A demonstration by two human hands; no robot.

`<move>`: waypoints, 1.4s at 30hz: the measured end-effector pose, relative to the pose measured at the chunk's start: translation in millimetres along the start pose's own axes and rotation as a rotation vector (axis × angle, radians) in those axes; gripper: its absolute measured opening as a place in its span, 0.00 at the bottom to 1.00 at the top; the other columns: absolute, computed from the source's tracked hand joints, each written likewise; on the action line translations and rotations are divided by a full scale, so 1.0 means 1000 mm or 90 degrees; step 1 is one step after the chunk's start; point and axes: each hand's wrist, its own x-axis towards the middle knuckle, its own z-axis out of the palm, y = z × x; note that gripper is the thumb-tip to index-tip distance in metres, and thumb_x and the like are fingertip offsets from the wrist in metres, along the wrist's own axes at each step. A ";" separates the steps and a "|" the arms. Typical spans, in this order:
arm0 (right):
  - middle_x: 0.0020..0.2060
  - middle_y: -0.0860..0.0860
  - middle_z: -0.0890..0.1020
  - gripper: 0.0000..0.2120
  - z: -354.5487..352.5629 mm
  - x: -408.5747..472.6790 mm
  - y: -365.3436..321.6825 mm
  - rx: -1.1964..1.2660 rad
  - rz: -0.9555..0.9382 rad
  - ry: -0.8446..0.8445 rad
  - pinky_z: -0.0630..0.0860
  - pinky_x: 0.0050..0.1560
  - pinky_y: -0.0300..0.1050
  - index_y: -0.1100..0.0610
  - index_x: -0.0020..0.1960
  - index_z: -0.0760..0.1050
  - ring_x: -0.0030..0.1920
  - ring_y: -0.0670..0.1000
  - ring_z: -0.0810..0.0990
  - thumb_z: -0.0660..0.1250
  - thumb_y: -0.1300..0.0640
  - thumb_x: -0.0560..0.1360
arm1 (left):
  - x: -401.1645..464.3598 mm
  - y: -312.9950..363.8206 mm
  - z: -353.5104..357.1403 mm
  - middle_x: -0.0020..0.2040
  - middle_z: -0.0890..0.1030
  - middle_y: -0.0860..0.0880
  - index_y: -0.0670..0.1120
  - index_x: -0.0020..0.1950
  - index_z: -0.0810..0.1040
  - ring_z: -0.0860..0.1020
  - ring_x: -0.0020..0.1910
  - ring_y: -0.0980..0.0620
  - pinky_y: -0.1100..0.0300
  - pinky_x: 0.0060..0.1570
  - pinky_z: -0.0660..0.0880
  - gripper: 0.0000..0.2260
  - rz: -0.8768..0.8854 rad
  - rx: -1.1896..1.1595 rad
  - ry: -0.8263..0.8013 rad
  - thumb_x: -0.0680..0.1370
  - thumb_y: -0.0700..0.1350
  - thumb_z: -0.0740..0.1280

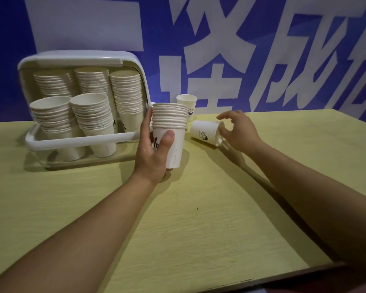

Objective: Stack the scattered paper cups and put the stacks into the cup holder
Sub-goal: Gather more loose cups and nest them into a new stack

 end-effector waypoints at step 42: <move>0.66 0.47 0.77 0.22 -0.028 -0.058 -0.027 0.416 -0.199 0.032 0.74 0.54 0.31 0.49 0.71 0.71 0.61 0.40 0.76 0.55 0.43 0.81 | -0.015 0.019 -0.002 0.62 0.77 0.59 0.77 0.74 0.57 0.80 0.56 0.55 0.47 0.57 0.80 0.37 0.023 0.351 -0.239 0.67 0.71 0.68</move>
